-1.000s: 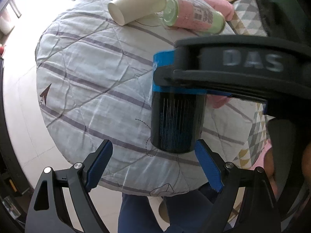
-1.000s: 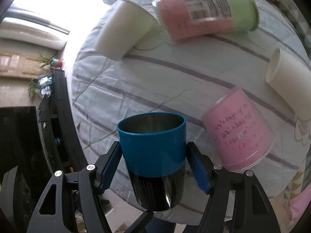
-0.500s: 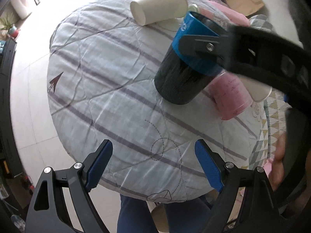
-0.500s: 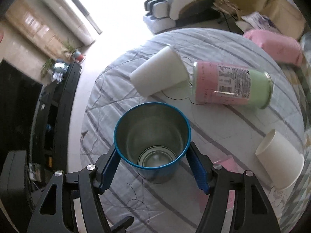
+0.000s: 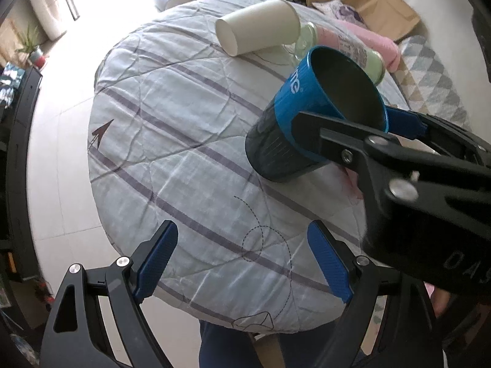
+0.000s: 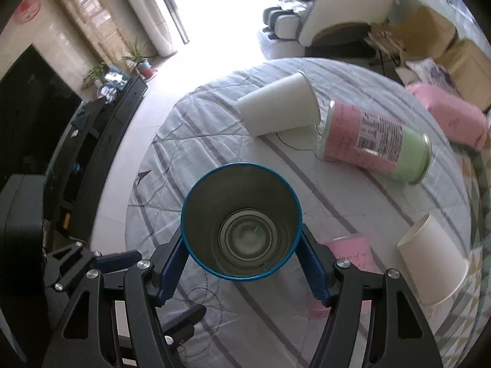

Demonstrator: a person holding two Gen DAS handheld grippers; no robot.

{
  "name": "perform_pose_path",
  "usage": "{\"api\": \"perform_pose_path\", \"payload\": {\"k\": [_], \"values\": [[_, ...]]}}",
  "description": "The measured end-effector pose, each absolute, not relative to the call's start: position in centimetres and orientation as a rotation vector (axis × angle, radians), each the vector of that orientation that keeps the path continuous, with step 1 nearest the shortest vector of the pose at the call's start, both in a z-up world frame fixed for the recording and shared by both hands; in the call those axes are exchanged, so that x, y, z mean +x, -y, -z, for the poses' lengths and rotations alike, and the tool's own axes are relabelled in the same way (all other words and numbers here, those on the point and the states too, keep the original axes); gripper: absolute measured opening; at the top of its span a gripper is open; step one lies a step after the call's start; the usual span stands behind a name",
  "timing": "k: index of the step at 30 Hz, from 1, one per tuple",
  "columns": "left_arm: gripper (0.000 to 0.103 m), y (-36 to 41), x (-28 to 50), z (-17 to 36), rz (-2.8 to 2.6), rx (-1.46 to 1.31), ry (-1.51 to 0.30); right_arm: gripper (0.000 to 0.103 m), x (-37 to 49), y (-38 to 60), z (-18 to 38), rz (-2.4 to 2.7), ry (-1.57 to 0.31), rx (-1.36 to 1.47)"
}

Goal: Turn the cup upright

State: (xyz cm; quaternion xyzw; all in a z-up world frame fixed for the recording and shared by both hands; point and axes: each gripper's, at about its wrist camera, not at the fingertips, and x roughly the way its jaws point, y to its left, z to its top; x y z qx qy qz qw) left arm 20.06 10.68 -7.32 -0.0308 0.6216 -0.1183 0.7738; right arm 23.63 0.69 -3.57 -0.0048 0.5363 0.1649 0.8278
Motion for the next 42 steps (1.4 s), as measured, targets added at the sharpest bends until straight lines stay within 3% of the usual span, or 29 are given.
{"api": "perform_pose_path", "payload": {"k": [4, 13, 24, 29, 31, 42], "values": [[0.088, -11.0, 19.6, 7.0, 0.23, -0.093, -1.32, 0.08, 22.9, -0.9, 2.8, -0.378, -1.121, -0.047], [0.089, -10.7, 17.3, 6.7, 0.249, -0.049, -1.196, 0.08, 20.8, -0.3, 2.1, -0.421, -1.061, -0.095], [0.09, -7.7, 13.3, 6.7, 0.231, 0.004, -0.887, 0.08, 16.2, 3.8, 2.4, -0.436, -0.842, -0.084], [0.096, -4.6, 10.2, 5.5, 0.134, 0.023, -0.789, 0.081, 12.8, 7.2, 2.5, -0.455, -0.757, -0.047], [0.103, -3.6, 9.0, 4.7, 0.077, 0.028, -0.756, 0.083, 11.7, 8.7, 1.9, -0.462, -0.74, -0.021], [0.103, 2.5, 4.8, 1.4, -0.159, 0.076, -0.64, 0.083, 6.6, 14.8, -2.2, -0.392, -0.556, -0.038]]}}
